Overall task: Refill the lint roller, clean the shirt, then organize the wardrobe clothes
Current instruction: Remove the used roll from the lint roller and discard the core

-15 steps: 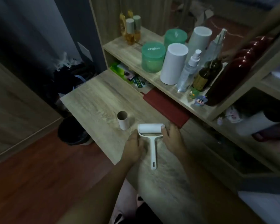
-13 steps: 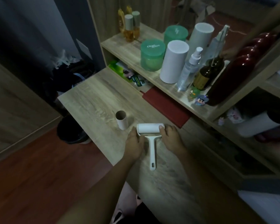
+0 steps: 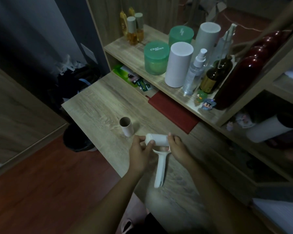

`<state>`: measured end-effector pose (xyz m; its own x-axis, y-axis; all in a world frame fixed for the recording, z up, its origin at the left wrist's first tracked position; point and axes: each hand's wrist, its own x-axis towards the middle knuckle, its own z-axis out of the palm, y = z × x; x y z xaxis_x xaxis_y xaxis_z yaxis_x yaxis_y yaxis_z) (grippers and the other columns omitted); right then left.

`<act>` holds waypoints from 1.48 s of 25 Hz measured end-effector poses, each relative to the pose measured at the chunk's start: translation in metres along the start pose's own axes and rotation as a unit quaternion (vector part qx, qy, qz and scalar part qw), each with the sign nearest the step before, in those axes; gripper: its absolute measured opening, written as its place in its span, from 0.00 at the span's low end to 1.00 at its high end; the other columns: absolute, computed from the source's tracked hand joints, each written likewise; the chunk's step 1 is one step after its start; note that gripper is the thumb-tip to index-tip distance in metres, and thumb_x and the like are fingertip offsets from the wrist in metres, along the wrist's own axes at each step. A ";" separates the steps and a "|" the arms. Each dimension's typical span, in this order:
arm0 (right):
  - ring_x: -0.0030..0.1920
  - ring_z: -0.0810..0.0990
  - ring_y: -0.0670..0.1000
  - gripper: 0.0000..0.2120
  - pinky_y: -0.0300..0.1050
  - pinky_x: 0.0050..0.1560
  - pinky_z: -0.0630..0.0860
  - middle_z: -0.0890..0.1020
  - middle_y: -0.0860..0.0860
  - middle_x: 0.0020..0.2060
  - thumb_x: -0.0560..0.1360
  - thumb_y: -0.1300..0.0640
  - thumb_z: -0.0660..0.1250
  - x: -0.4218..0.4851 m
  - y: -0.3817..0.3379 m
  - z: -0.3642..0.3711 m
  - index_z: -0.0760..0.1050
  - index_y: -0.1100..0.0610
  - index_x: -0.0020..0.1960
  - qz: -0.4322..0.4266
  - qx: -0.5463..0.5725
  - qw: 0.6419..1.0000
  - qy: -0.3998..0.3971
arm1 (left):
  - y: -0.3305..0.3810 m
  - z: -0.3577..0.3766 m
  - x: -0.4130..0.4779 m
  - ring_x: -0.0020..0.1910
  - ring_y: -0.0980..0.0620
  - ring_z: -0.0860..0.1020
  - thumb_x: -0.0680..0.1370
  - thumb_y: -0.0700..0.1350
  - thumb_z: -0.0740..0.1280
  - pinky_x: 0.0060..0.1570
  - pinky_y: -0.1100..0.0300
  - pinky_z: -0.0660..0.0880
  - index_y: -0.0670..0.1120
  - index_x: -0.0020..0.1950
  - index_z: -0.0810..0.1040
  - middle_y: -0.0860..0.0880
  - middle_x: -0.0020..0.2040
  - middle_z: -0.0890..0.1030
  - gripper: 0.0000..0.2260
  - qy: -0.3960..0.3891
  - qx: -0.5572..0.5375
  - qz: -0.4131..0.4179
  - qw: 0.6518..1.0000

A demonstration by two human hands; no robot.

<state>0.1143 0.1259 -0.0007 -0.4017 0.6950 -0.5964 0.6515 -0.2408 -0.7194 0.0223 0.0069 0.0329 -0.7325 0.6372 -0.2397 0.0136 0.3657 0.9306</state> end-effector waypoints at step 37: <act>0.37 0.75 0.51 0.08 0.44 0.35 0.70 0.76 0.51 0.33 0.68 0.53 0.56 -0.056 -0.068 -0.009 0.72 0.53 0.34 -0.256 0.206 0.932 0.153 | 0.053 -0.026 -0.052 0.43 0.54 0.79 0.70 0.48 0.73 0.36 0.65 0.76 0.55 0.46 0.70 0.60 0.46 0.75 0.12 0.031 -0.019 0.227 0.973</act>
<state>0.0980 0.1093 0.0848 -0.3492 0.9355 -0.0533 0.0975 -0.0203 -0.9950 0.0435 -0.0246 0.1021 -0.6960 0.6851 0.2148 0.3217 0.0301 0.9464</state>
